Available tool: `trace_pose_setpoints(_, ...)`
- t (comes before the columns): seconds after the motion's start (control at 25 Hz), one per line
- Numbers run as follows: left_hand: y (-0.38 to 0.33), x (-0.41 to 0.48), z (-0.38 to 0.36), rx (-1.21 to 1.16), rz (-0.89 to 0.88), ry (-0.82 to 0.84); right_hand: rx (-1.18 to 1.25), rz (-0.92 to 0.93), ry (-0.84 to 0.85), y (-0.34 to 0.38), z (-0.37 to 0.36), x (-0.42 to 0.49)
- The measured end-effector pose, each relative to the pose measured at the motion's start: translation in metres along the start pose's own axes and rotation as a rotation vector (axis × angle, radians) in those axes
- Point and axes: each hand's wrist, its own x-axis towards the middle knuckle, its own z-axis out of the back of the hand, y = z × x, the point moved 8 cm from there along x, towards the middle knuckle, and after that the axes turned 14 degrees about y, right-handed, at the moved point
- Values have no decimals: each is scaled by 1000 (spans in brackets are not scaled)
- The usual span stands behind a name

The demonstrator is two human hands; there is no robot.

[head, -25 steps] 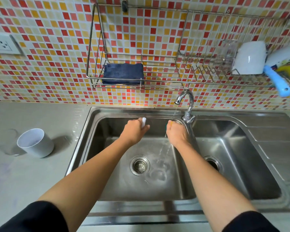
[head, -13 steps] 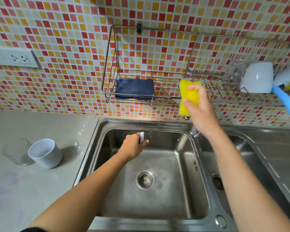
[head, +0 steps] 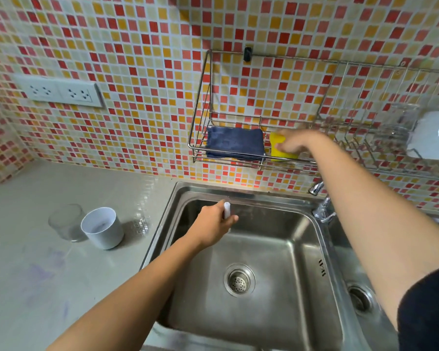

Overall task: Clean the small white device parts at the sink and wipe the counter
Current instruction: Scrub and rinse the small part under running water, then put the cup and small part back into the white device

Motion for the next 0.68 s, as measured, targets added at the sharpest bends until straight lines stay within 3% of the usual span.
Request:
trace_pose_setpoints(0.08,1,0,-1,-50,-7,-9,217,65,-386,-2,19,-25)
trace_pose_setpoints(0.16,6,2,-8,-87,21,-4,406,295,-862,3,19,-84)
trace_pose_setpoints(0.2,11,3,-12,-113,44,1,438,388,-997,4,5,-109)
trace_pose_setpoints(0.28,25,4,-25,-150,101,7,468,446,-1072,3,-47,-140)
trace_pose_setpoints(0.36,40,2,-38,-186,170,8,514,375,-954,-9,-125,-129)
trace_pose_setpoints(0.4,47,1,-43,-210,197,13,533,304,-807,-16,-169,-110)
trace_pose_setpoints(0.52,58,-4,-46,-169,229,35,246,21,-2,-29,-314,-34)
trace_pose_setpoints(0.56,60,-6,-41,-96,222,29,142,-18,197,-29,-349,-23)
trace_pose_setpoints(0.6,60,-9,-32,-27,208,10,113,-21,278,-24,-365,-16)
trace_pose_setpoints(0.68,60,-19,-5,-29,157,-62,200,28,245,3,-359,-4)
